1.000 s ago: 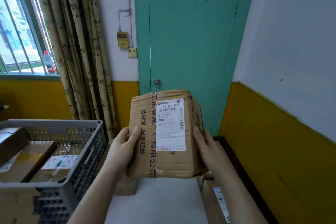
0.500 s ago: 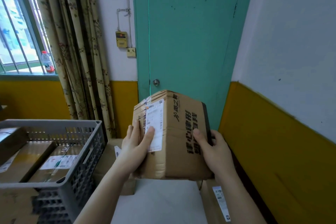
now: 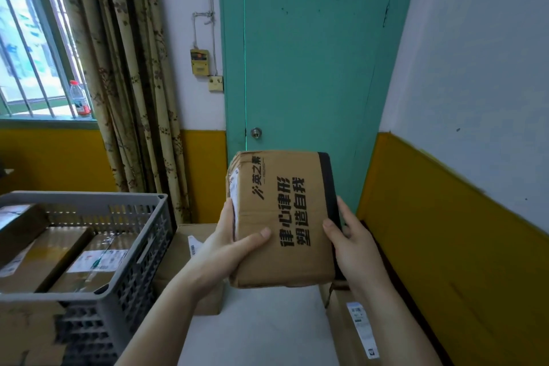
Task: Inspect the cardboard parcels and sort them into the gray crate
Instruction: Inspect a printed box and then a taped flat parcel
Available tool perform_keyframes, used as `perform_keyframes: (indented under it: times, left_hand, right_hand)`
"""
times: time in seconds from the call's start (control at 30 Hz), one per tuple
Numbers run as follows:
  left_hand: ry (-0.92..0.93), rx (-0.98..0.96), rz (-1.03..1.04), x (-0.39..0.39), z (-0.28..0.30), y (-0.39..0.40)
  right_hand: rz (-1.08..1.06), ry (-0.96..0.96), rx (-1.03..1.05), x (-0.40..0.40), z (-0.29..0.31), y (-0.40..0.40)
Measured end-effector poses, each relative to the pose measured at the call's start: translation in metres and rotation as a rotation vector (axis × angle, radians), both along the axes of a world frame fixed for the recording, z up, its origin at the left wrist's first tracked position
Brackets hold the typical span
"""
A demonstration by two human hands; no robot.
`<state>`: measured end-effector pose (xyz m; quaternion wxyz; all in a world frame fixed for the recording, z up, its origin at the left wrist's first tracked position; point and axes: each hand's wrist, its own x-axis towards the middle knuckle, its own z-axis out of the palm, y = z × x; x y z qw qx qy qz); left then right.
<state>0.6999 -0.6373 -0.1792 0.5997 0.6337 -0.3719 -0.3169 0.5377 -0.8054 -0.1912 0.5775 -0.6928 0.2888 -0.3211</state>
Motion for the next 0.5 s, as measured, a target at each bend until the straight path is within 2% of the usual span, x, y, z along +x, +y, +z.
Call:
perform_keyframes:
  times: [0.17,0.23,0.33,0.5]
  left_hand:
    - [0.039,-0.082,0.069,0.005,-0.002,0.003]
    - [0.080,-0.113,0.119,0.006,0.000,0.004]
    - [0.035,-0.119,0.187,0.007,0.001,0.006]
    - [-0.045,-0.101,0.096,0.012,0.000,0.013]
  right_hand:
    - [0.192,0.072,0.033,-0.008,0.000,0.002]
    - [0.228,0.096,0.000,-0.009,-0.001,0.003]
    - [0.246,0.091,-0.028,-0.008,-0.002,0.006]
    - [0.236,0.077,-0.069,-0.007,-0.002,0.006]
